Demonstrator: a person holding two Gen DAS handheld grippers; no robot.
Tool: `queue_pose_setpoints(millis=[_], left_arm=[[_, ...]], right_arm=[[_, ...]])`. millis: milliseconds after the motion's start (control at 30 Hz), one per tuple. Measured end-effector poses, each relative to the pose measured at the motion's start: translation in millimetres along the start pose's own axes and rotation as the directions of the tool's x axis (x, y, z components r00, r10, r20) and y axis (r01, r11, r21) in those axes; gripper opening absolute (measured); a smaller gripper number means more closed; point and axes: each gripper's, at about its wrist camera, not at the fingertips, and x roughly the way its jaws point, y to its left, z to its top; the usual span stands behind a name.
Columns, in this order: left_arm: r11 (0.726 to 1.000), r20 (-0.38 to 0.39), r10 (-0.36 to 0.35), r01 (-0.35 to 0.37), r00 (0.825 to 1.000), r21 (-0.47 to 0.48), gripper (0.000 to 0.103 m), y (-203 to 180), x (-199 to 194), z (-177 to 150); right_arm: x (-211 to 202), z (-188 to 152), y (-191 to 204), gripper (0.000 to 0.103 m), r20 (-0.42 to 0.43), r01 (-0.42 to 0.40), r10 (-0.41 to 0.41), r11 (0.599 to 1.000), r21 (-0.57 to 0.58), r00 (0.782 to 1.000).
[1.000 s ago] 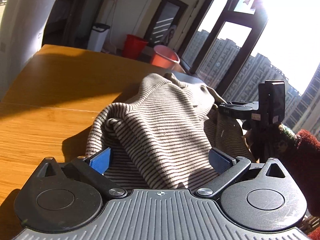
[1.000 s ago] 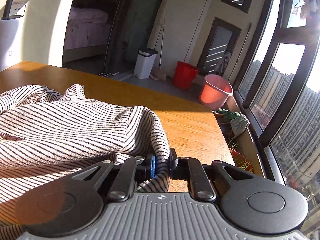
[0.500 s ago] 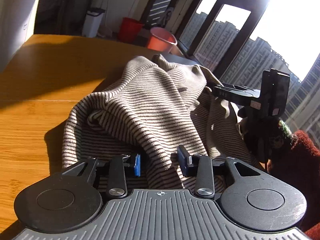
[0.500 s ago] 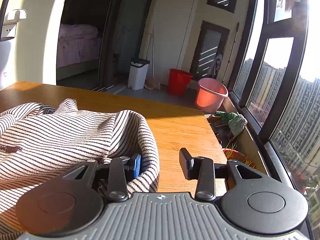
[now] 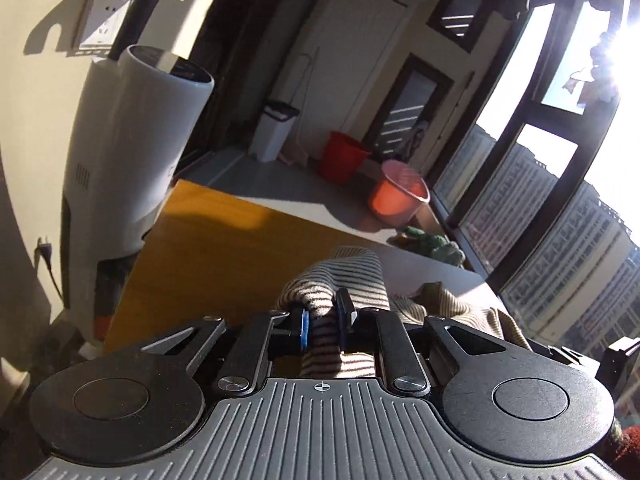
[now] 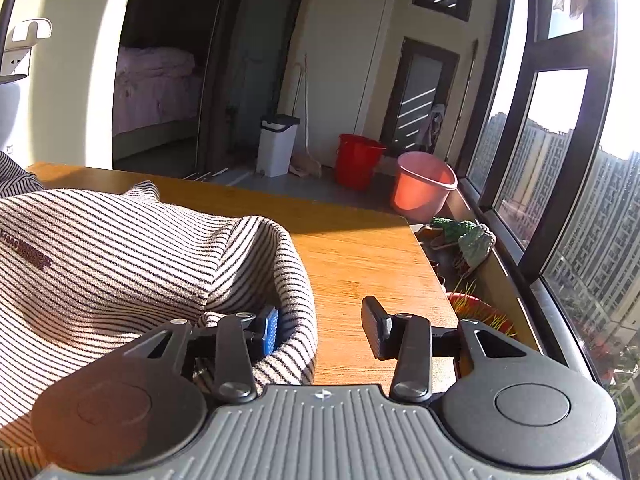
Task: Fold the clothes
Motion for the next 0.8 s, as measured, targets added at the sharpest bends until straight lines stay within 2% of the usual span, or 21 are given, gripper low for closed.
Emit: queue_pose_setpoints(millis=[133, 233, 300, 333, 367, 400, 433, 500, 533, 600, 667, 700, 800], left_arm=[[0.992, -0.077, -0.055, 0.046, 0.996, -0.12, 0.017, 33.6, 13.8, -0.7], [0.963, -0.092, -0.126, 0.1, 0.988, -0.25, 0.02, 64.0, 11.3, 0.8], [0.951, -0.083, -0.151, 0.122, 0.985, -0.284, 0.022, 75.1, 4.9, -0.4], [0.95, -0.081, -0.157, 0.128, 0.984, -0.285, 0.027, 76.9, 1.7, -1.6], [0.956, -0.076, -0.144, 0.119, 0.987, -0.267, 0.044, 76.1, -2.2, -1.9], [0.969, -0.057, -0.112, 0.096, 0.992, -0.226, 0.067, 72.9, -8.3, -1.4], [0.981, -0.034, -0.077, 0.07, 0.996, -0.183, 0.073, 69.4, -14.7, -0.8], [0.992, 0.003, -0.054, 0.054, 0.999, -0.113, 0.074, 67.3, -28.1, 2.0], [0.993, 0.024, -0.058, 0.06, 0.998, -0.097, 0.074, 65.2, -37.3, 6.5], [0.991, 0.042, -0.095, 0.099, 0.995, -0.094, 0.076, 60.5, -47.5, 11.0], [0.986, 0.043, -0.14, 0.143, 0.989, -0.082, 0.079, 48.6, -46.7, 10.0], [0.985, 0.041, -0.16, 0.162, 0.986, -0.067, 0.081, 40.5, -43.8, 5.8], [0.973, 0.019, -0.229, 0.229, 0.973, -0.014, 0.082, 9.8, -32.5, -18.3]], right_arm=[[1.0, 0.4, 0.9, 0.044, -0.006, 0.002, -0.002, 1.0, -0.001, 1.0], [1.9, 1.0, 1.3, 0.047, -0.009, 0.005, -0.005, 1.0, -0.002, 1.0], [1.7, 1.1, 0.0, 0.049, -0.011, 0.001, -0.001, 1.0, 0.006, 1.0], [1.7, 1.6, -1.3, 0.049, -0.012, -0.004, 0.004, 1.0, 0.012, 1.0], [0.9, 2.7, -3.3, 0.049, -0.013, -0.012, 0.012, 1.0, 0.018, 1.0], [-1.3, 4.0, -4.8, 0.049, -0.015, -0.017, 0.017, 1.0, 0.021, 1.0], [-5.9, 6.2, -5.7, 0.049, -0.009, -0.026, 0.026, 0.999, 0.022, 1.0], [-23.4, 15.0, -3.4, 0.042, 0.031, -0.061, 0.061, 0.998, 0.023, 0.998], [-31.8, 21.9, -1.6, 0.03, 0.053, -0.091, 0.089, 0.995, 0.029, 0.995], [-46.3, 43.3, 6.8, 0.026, 0.088, -0.205, 0.199, 0.977, 0.057, 0.976], [-48.3, 61.9, 25.1, 0.026, 0.092, -0.318, 0.311, 0.945, 0.074, 0.946], [-43.1, 69.3, 37.2, 0.026, 0.075, -0.374, 0.368, 0.923, 0.087, 0.927], [-13.6, 80.1, 74.0, 0.026, -0.01, -0.456, 0.461, 0.88, 0.136, 0.887]])
